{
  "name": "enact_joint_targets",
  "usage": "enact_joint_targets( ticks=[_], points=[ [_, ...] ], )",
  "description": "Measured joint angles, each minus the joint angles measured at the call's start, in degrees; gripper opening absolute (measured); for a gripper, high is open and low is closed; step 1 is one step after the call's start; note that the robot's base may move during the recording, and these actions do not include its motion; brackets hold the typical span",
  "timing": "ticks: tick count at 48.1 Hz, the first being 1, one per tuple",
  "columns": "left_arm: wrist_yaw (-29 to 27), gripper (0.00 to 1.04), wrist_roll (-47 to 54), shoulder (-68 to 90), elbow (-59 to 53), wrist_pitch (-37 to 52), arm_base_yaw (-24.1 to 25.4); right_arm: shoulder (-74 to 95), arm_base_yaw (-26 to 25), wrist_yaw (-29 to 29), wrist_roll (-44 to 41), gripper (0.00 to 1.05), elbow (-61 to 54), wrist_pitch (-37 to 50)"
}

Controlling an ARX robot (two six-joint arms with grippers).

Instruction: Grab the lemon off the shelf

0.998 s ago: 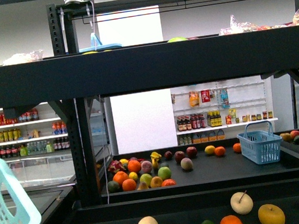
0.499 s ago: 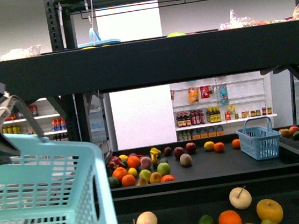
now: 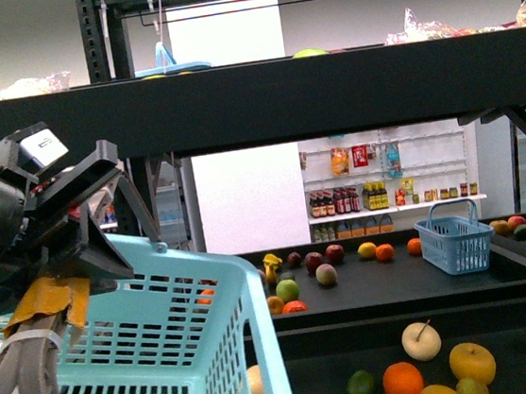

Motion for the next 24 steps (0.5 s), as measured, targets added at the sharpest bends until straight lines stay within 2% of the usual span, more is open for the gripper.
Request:
enact_joint_targets(
  ticks=[14,19,21,24],
  points=[
    [1.0,0.17,-1.1,0.2,-2.0,2.9,-3.2,0.1,0.0,0.3,0.1,0.97,0.0,-0.1],
    [1.0,0.17,-1.2,0.2,-2.1,2.9,-3.3,7.1,2.6,10.7,4.7,0.97,3.1,-6.7],
    [0.9,0.17,-1.4,0.2,-2.1,2.9,-3.3,12.0,2.2,11.2,5.6,0.97,4.1,-5.2],
    [0.3,0.17,-1.3,0.2,-2.1,2.9,-3.3,22.1,0.0,8.5,6.5,0.97,6.2,1.1]
  ],
)
